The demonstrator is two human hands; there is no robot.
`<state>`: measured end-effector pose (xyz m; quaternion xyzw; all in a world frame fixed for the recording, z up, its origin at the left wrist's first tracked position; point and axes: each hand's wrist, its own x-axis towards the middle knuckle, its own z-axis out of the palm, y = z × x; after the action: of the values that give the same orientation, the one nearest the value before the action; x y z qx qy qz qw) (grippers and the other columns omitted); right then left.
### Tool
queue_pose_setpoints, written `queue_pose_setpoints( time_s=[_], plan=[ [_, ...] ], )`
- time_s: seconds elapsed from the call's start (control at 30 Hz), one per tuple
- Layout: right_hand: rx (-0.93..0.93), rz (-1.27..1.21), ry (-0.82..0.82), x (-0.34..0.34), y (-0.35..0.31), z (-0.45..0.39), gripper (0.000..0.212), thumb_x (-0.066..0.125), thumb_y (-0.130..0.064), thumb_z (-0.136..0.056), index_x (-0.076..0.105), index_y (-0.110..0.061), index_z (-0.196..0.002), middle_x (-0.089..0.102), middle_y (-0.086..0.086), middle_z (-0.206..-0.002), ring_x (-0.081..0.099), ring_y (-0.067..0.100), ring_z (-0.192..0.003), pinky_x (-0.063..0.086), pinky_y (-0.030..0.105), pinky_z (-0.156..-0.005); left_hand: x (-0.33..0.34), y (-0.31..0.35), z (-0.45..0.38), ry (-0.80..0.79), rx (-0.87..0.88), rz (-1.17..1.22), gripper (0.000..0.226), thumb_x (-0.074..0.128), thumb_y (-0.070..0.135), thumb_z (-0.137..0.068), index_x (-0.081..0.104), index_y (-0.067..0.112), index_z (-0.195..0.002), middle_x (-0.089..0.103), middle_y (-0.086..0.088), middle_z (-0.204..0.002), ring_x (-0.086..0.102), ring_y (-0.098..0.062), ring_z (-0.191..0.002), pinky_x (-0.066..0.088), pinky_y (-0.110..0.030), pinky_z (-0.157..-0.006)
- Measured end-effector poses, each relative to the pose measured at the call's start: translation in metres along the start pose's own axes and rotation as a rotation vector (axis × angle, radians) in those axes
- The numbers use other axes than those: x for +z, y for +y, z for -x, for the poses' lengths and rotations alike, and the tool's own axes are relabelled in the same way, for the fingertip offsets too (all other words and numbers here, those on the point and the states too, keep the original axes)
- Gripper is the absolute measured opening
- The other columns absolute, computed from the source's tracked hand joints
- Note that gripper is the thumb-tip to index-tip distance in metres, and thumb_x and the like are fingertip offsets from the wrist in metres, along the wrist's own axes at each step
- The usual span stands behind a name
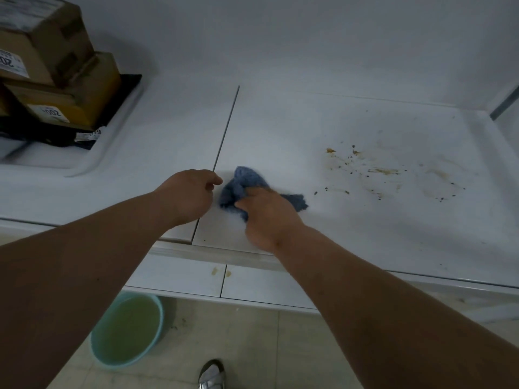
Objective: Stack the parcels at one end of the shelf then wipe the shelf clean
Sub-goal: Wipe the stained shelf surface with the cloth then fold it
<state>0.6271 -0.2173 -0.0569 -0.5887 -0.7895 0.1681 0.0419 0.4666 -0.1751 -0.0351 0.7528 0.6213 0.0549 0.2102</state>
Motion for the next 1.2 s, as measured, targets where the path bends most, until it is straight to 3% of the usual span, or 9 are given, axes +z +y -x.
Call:
queue_pose_setpoints(
  time_s=[0.13, 0.3, 0.43, 0.53, 0.67, 0.8, 0.87, 1.07, 1.2],
  plan=[
    [-0.161, 0.061, -0.096, 0.008, -0.024, 0.001, 0.035, 0.047, -0.015, -0.095, 0.061, -0.016, -0.127, 0.049, 0.006, -0.132, 0.045, 0.023, -0.121, 0.035, 0.031, -0.102, -0.002, -0.002, 0.002, 0.039, -0.045, 0.015, 0.036, 0.047, 0.010, -0.094, 0.058, 0.018, -0.127, 0.060, -0.006, -0.127, 0.054, -0.023, -0.114, 0.038, -0.025, -0.087],
    [-0.244, 0.040, -0.167, 0.003, -0.020, 0.016, 0.043, 0.050, -0.012, -0.090, 0.063, -0.020, -0.130, 0.048, 0.005, -0.128, 0.045, 0.027, -0.119, 0.040, 0.039, -0.103, -0.003, -0.008, 0.006, 0.010, -0.067, -0.060, 0.008, 0.051, 0.021, -0.092, 0.059, 0.019, -0.091, 0.061, -0.001, -0.091, 0.054, -0.018, -0.086, 0.036, -0.027, -0.065],
    [-0.258, 0.073, -0.171, -0.004, -0.011, 0.032, 0.035, 0.050, -0.016, -0.091, 0.069, -0.016, -0.120, 0.053, 0.003, -0.125, 0.044, 0.025, -0.116, 0.043, 0.040, -0.099, -0.001, 0.004, 0.006, -0.135, -0.045, -0.169, 0.018, 0.057, 0.024, -0.088, 0.050, 0.022, -0.071, 0.053, 0.004, -0.077, 0.045, -0.008, -0.070, 0.031, -0.023, -0.054],
    [-0.190, 0.083, -0.118, -0.010, 0.007, 0.040, 0.028, 0.052, -0.017, -0.088, 0.072, -0.014, -0.107, 0.058, 0.003, -0.117, 0.048, 0.023, -0.112, 0.048, 0.040, -0.093, 0.003, 0.018, 0.004, -0.146, -0.004, -0.222, 0.018, 0.063, 0.034, -0.084, 0.053, 0.023, -0.074, 0.055, 0.004, -0.082, 0.050, -0.010, -0.074, 0.034, -0.023, -0.055],
    [-0.031, -0.001, -0.017, -0.010, 0.027, 0.038, 0.028, 0.052, -0.014, -0.085, 0.069, -0.019, -0.106, 0.058, 0.002, -0.116, 0.053, 0.023, -0.110, 0.052, 0.039, -0.088, 0.017, 0.032, 0.003, -0.021, 0.080, -0.097, 0.033, 0.067, 0.039, -0.082, 0.060, 0.020, -0.108, 0.057, -0.001, -0.107, 0.055, -0.016, -0.094, 0.043, -0.026, -0.075],
    [-0.060, 0.032, -0.032, 0.003, 0.015, 0.028, 0.038, 0.048, -0.018, -0.092, 0.060, -0.020, -0.128, 0.049, 0.003, -0.137, 0.038, 0.024, -0.133, 0.035, 0.040, -0.111, 0.014, 0.035, 0.002, 0.068, 0.108, 0.025, 0.049, 0.067, 0.033, -0.084, 0.052, 0.023, -0.129, 0.052, -0.003, -0.122, 0.056, -0.018, -0.102, 0.040, -0.024, -0.082],
    [-0.094, 0.042, -0.048, 0.006, 0.010, 0.028, 0.039, 0.048, -0.017, -0.091, 0.060, -0.018, -0.128, 0.049, 0.003, -0.138, 0.035, 0.024, -0.136, 0.031, 0.042, -0.114, 0.012, 0.033, 0.001, 0.044, 0.093, -0.031, 0.045, 0.068, 0.030, -0.082, 0.056, 0.023, -0.125, 0.054, -0.004, -0.122, 0.058, -0.019, -0.102, 0.041, -0.025, -0.082],
    [-0.136, 0.047, -0.023, -0.009, 0.028, 0.061, 0.022, 0.053, -0.015, -0.085, 0.067, -0.017, -0.102, 0.055, 0.000, -0.114, 0.047, 0.022, -0.107, 0.048, 0.035, -0.086, 0.018, 0.055, 0.005, -0.168, 0.109, -0.153, 0.023, 0.069, 0.032, -0.080, 0.065, 0.017, -0.098, 0.064, 0.000, -0.100, 0.058, -0.016, -0.091, 0.047, -0.028, -0.078],
    [0.008, 0.040, -0.003, -0.020, 0.063, 0.067, 0.026, 0.049, -0.016, -0.087, 0.067, -0.019, -0.104, 0.059, -0.003, -0.118, 0.052, 0.020, -0.111, 0.050, 0.034, -0.089, 0.035, 0.083, 0.002, -0.143, 0.254, -0.159, 0.013, 0.064, 0.027, -0.083, 0.063, 0.015, -0.086, 0.058, -0.002, -0.087, 0.059, -0.021, -0.083, 0.047, -0.029, -0.069]
  ],
)
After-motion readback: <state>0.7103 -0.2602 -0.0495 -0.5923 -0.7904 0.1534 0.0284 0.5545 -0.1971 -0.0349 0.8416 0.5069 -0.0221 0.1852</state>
